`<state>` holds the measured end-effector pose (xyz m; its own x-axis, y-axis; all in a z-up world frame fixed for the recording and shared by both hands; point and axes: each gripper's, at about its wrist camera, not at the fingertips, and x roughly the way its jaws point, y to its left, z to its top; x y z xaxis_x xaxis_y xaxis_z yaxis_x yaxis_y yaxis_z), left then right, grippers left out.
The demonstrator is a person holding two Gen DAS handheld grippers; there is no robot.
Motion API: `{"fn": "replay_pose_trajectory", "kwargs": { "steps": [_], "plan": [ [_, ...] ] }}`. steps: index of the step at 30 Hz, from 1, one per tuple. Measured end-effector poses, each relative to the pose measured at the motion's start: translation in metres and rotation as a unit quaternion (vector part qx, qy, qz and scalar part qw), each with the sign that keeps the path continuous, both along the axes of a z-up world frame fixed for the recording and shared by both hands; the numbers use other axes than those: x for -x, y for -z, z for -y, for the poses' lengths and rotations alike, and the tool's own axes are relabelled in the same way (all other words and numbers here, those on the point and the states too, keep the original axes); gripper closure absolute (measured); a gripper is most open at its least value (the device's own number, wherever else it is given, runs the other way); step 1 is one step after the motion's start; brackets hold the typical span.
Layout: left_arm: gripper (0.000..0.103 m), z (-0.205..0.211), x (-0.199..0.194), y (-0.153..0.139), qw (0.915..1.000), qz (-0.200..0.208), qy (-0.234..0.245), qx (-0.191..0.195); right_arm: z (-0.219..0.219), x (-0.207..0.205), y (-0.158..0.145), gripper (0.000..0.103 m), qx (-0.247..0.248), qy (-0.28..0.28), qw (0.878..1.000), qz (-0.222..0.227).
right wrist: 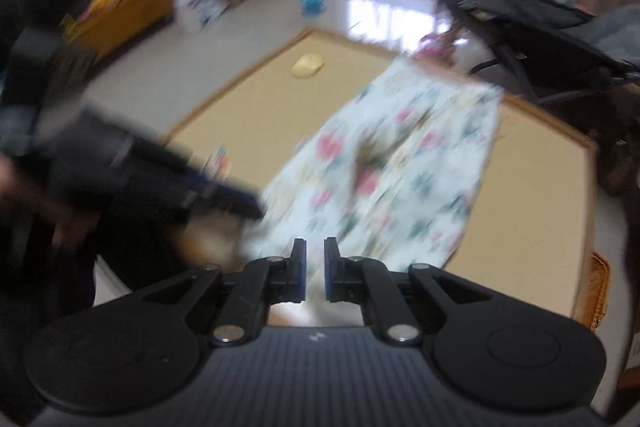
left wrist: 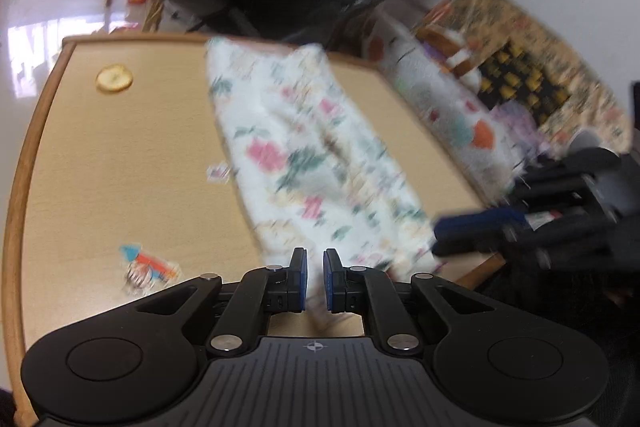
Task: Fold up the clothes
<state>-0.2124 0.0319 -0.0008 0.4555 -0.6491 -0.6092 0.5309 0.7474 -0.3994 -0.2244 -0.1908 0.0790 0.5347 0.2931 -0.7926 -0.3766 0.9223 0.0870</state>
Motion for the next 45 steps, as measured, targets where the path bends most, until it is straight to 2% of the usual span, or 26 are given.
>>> {"fn": "replay_pose_trajectory", "kwargs": {
  "steps": [3,5,9,11,14,21,24,25,26,33,39,45],
  "plan": [
    [0.090,0.004,0.005,-0.005,0.9995,0.016,0.016,0.021,0.003,-0.027,-0.006,0.094,-0.006,0.063,0.998,0.004],
    [0.089,0.009,0.008,-0.005,0.9994,0.019,0.027,0.011,0.000,-0.047,-0.004,0.094,-0.009,0.093,0.996,-0.007],
    [0.089,0.015,0.010,0.000,0.9992,0.011,0.037,-0.008,-0.016,-0.078,0.005,0.091,-0.024,0.111,0.993,-0.027],
    [0.089,0.013,0.007,0.001,0.9995,0.004,0.032,-0.006,-0.023,-0.087,0.009,0.082,-0.019,0.122,0.992,-0.026],
    [0.089,0.006,0.003,0.004,0.9998,-0.008,0.019,0.002,-0.029,-0.098,0.016,0.075,-0.016,0.135,0.990,-0.034],
    [0.089,0.005,-0.003,0.007,0.9997,-0.016,0.017,0.001,-0.025,-0.111,0.037,0.076,-0.018,0.157,0.985,-0.066],
    [0.089,0.008,-0.003,0.008,0.9995,-0.018,0.024,-0.008,-0.024,-0.111,0.042,0.087,-0.015,0.157,0.985,-0.064],
    [0.089,0.009,-0.003,0.009,0.9994,-0.020,0.026,-0.011,-0.023,-0.111,0.044,0.096,-0.009,0.158,0.985,-0.064],
    [0.089,0.010,-0.003,0.010,0.9993,-0.022,0.027,-0.013,-0.022,-0.111,0.045,0.097,-0.004,0.160,0.985,-0.062],
    [0.089,0.011,-0.002,0.013,0.9987,-0.030,0.035,-0.021,-0.012,-0.108,0.036,0.098,0.000,0.177,0.983,-0.051],
    [0.089,0.010,-0.003,0.014,0.9985,-0.033,0.037,-0.022,-0.013,-0.107,0.060,0.097,-0.010,0.179,0.980,-0.085],
    [0.089,0.011,-0.003,0.013,0.9988,-0.031,0.034,-0.018,-0.016,-0.102,0.058,0.093,-0.009,0.171,0.982,-0.076]
  ]
}}
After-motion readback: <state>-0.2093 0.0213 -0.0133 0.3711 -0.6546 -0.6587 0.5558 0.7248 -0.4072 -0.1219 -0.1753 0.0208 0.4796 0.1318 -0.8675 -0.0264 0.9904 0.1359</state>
